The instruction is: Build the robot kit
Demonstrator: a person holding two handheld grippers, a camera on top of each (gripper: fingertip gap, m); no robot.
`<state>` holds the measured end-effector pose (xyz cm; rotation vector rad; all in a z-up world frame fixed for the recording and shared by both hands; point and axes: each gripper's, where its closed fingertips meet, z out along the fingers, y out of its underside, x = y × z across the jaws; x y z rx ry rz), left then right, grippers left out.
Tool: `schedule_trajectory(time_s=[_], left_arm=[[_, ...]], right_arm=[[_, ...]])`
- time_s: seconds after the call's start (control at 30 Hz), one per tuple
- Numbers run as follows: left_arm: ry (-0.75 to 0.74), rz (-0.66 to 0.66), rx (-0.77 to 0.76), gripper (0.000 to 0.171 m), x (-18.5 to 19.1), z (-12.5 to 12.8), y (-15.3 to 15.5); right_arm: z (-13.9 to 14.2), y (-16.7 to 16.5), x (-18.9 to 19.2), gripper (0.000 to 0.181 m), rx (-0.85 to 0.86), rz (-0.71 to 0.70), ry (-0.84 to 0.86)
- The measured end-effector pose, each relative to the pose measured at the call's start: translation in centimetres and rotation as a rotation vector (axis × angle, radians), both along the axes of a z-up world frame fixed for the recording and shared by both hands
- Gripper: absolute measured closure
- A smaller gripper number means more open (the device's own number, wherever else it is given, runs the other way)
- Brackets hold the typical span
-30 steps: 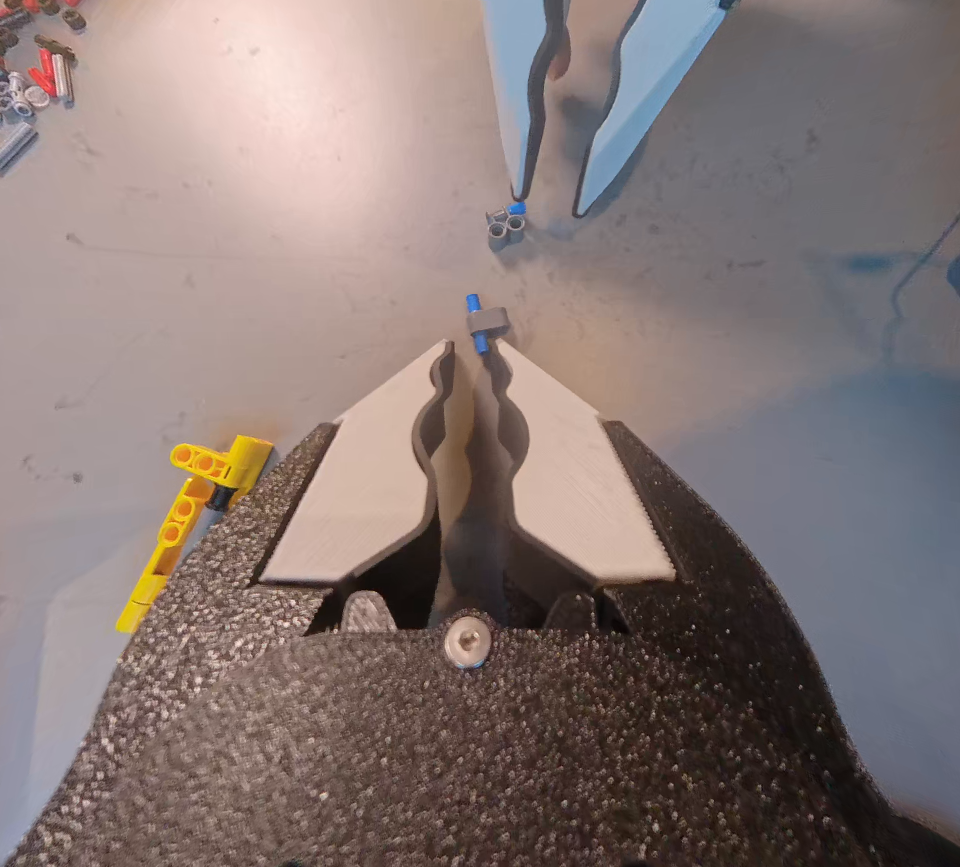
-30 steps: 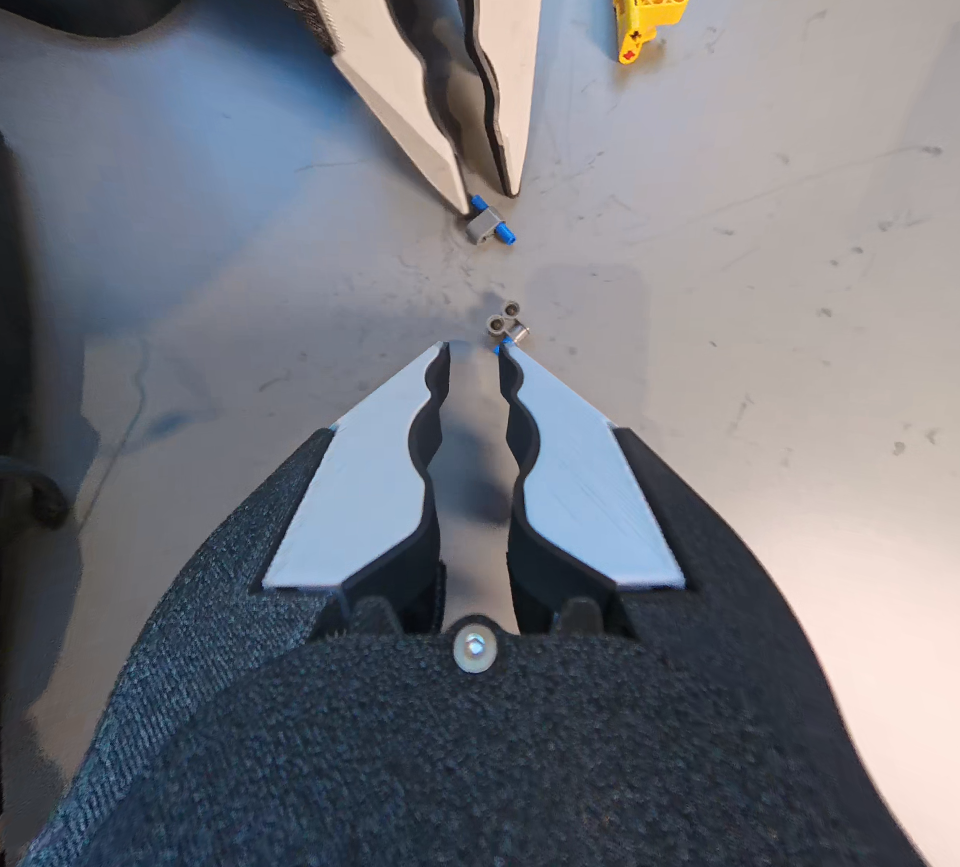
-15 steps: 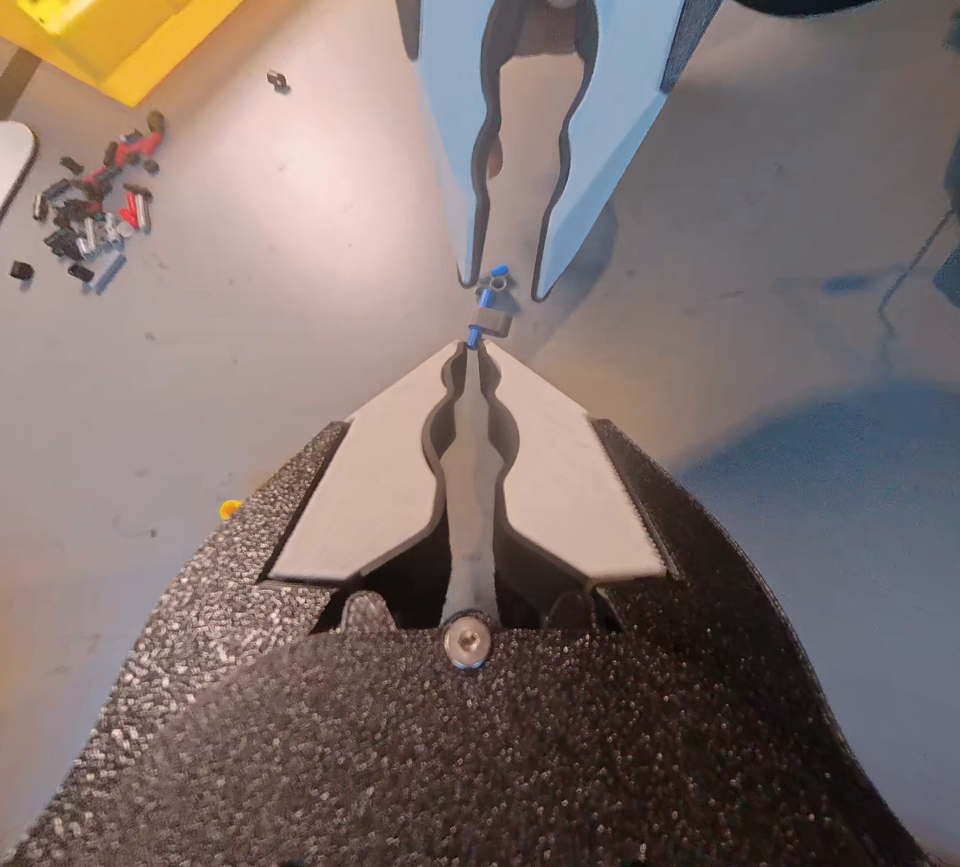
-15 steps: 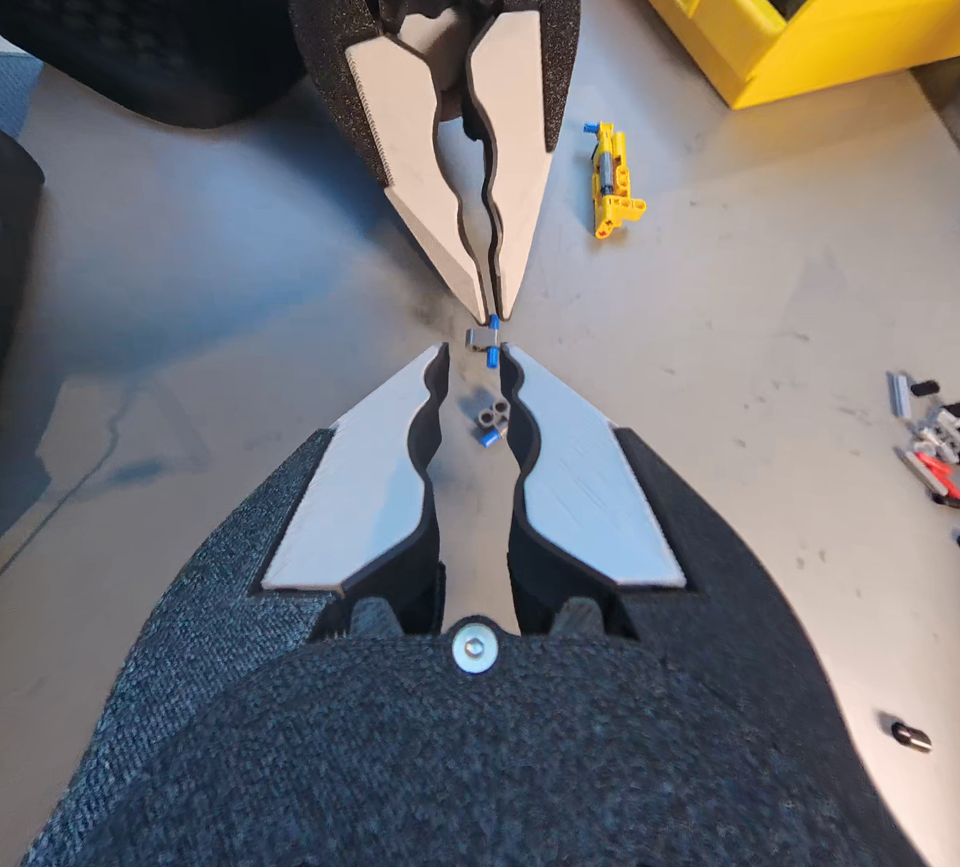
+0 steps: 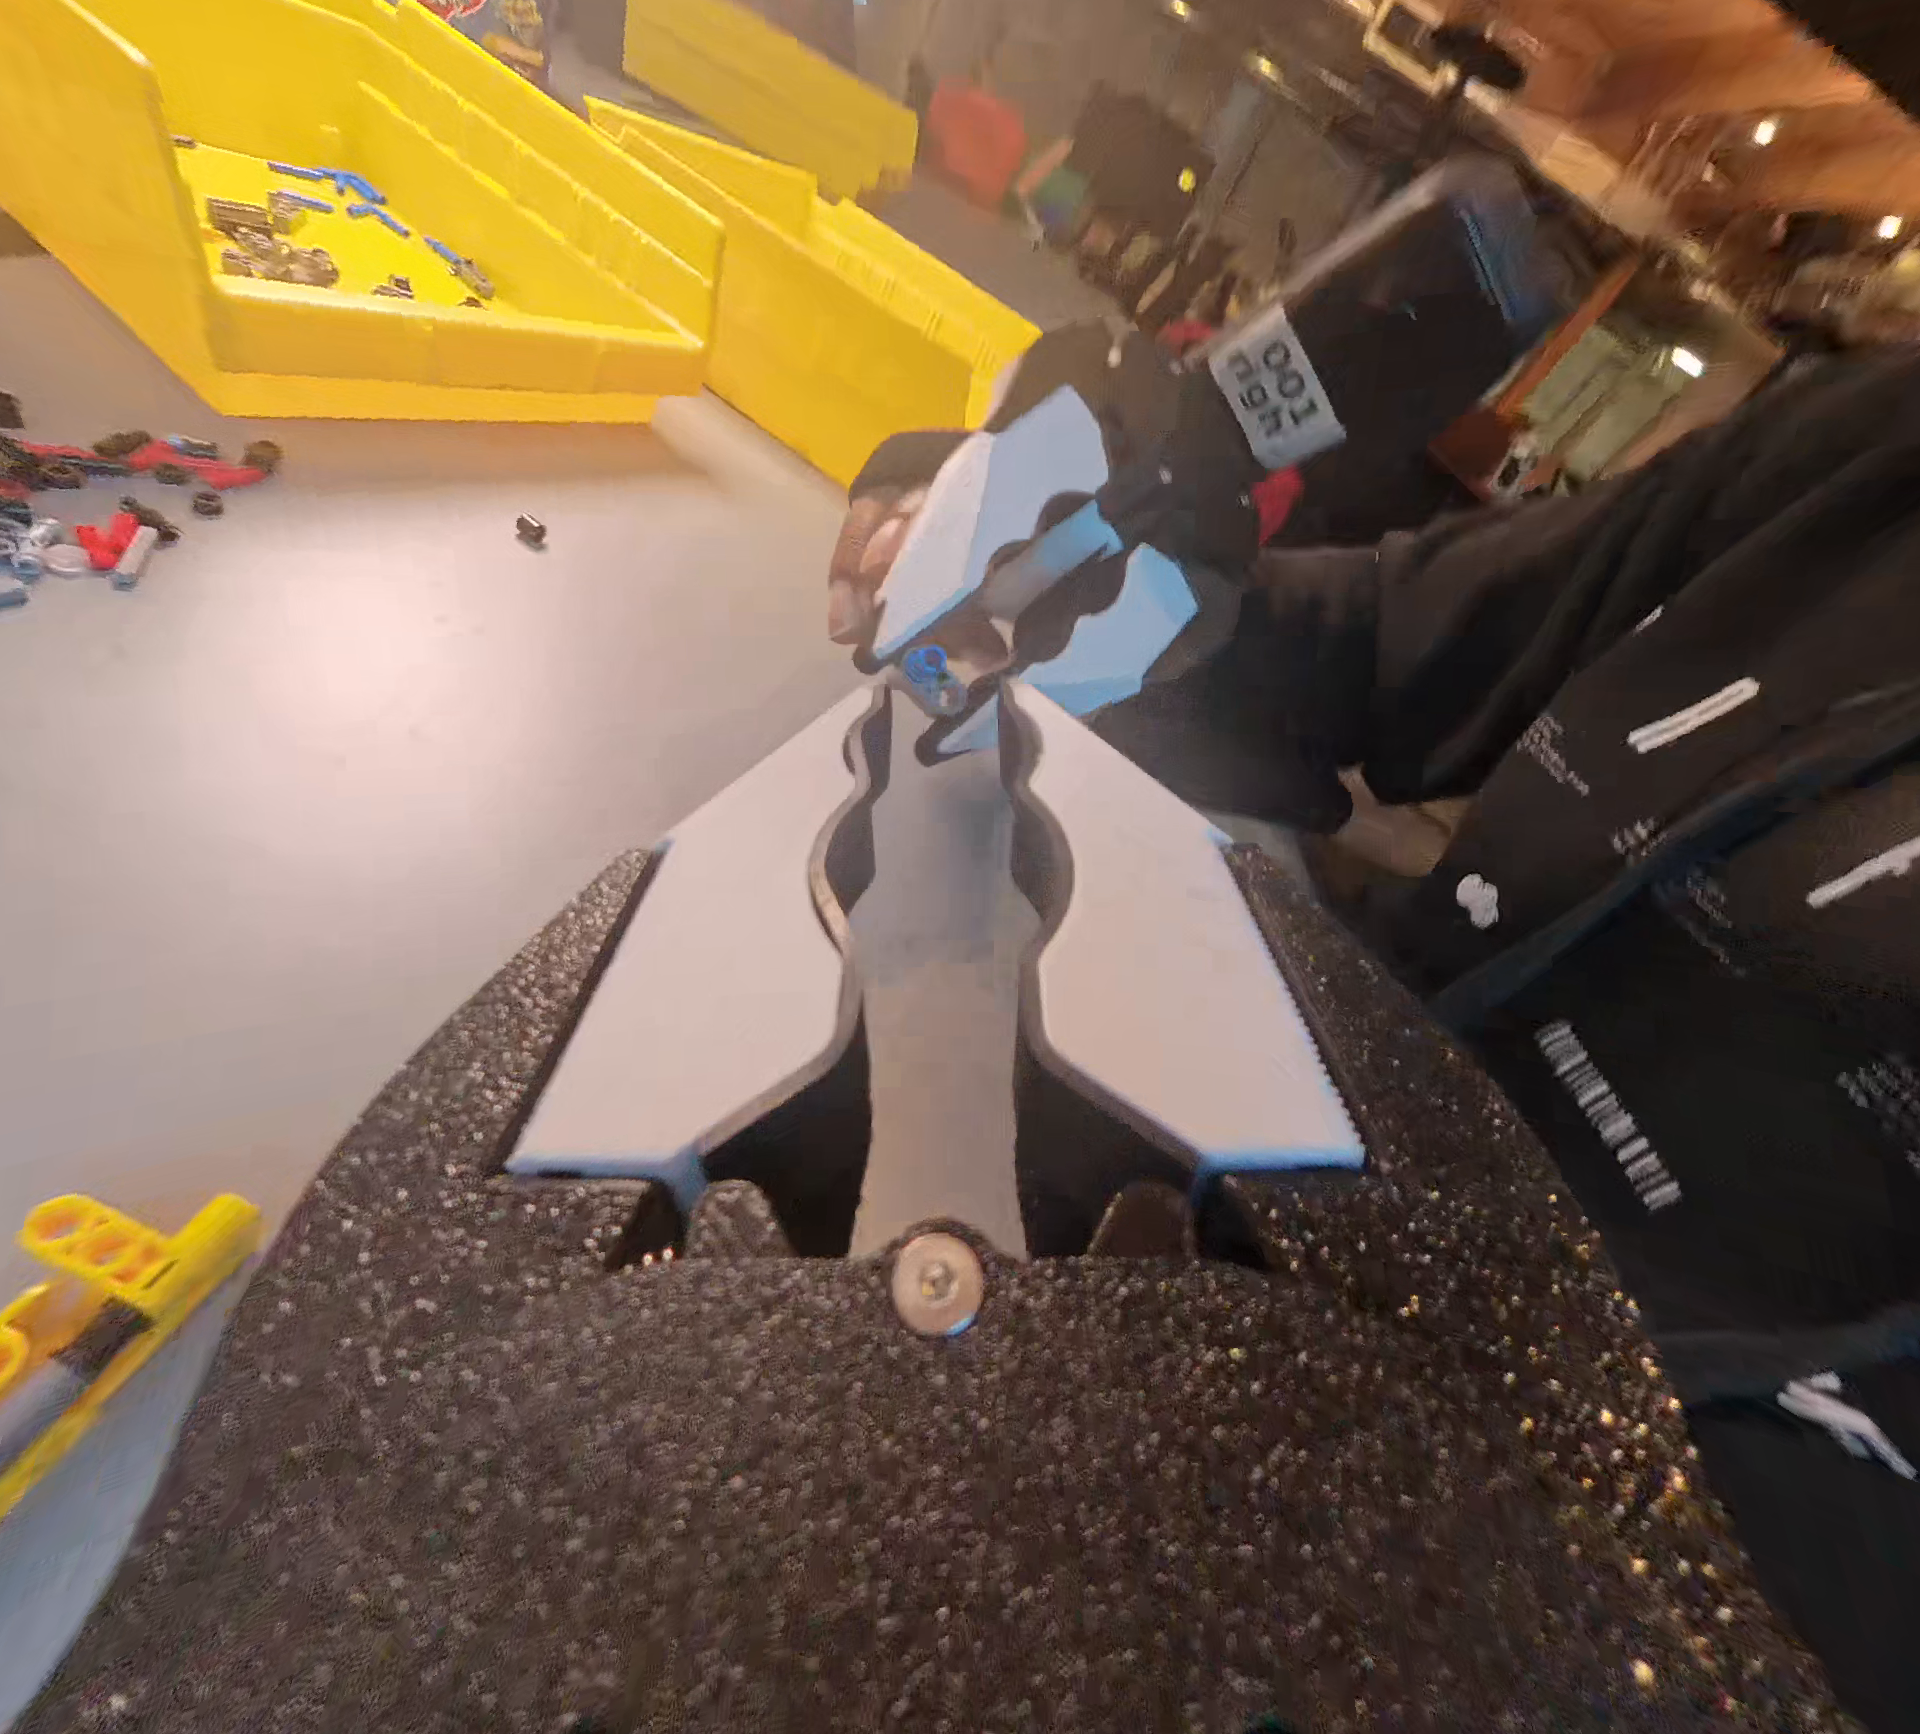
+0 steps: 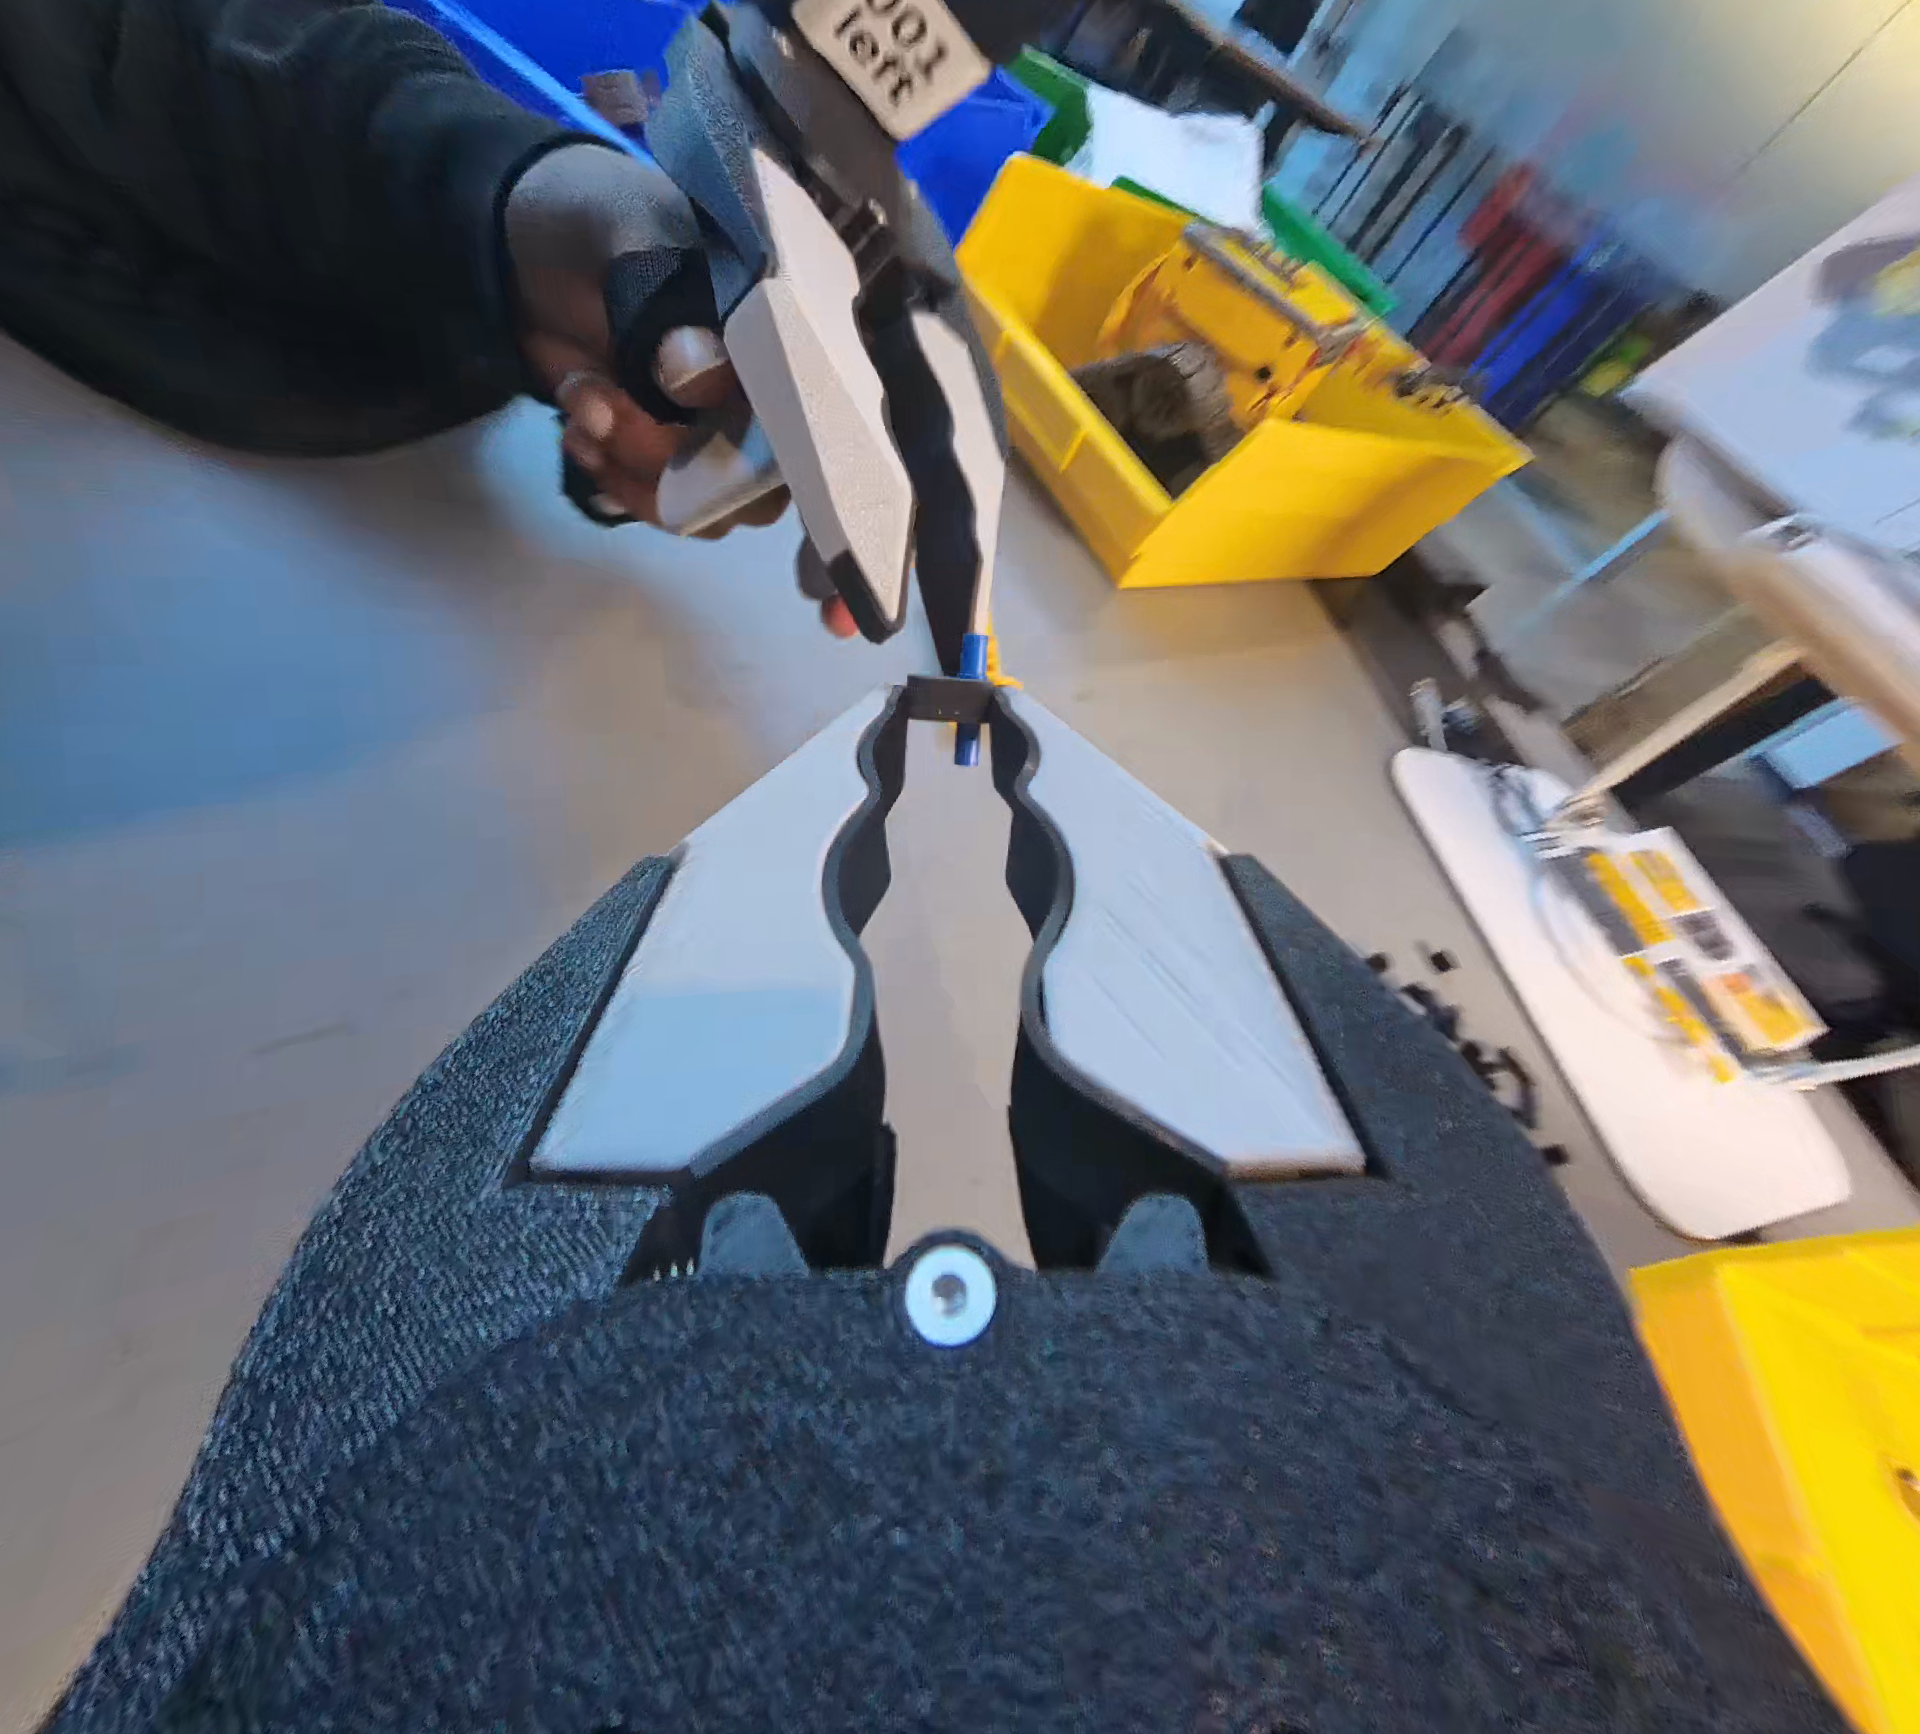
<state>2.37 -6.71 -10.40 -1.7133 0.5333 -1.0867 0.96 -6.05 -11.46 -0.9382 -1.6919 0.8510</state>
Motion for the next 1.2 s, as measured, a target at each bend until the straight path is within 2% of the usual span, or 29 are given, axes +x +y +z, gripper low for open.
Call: schedule_trajectory(time_s=[0.1,0.23,0.33,0.43,0.53,0.6,0.8,1.0,1.2], left_arm=[[-0.054,0.04,-0.02,0.154,0.2,0.4,0.6],[0.014,0.087,-0.002,0.16,0.3,0.0,1.0],[0.074,0.132,0.008,0.164,-0.2,-0.3,1.3],[0.205,0.159,0.01,0.165,-1.3,-1.6,1.7],[0.384,0.135,-0.046,0.165,-2.5,-4.3,1.5],[0.481,0.101,-0.1,0.165,-2.7,-6.3,1.0],[0.57,0.021,-0.149,0.165,-1.3,-8.5,-0.1],[0.578,-0.031,-0.16,0.165,-0.3,-8.9,-1.0],[0.592,-0.09,-0.165,0.165,1.0,-9.2,-1.8]], right_arm=[[0.8,-0.2,-0.2,0.166,0.141,-0.03,0.068],[0.9,0.4,-0.4,0.166,0.288,-0.102,0.086],[0.7,0.9,-0.6,0.166,0.307,-0.13,0.073],[-0.6,1.2,-0.3,0.164,0.227,-0.089,-0.018],[-5.6,0.8,2.1,0.156,-0.088,0.051,-0.393],[-7.9,0.5,3.8,0.151,-0.204,0.102,-0.543],[-9.7,0.0,2.9,0.152,-0.165,0.097,-0.619],[-9.8,-1.0,2.8,0.166,-0.147,0.143,-0.669],[-9.1,-1.8,3.2,0.159,-0.131,0.151,-0.641]])
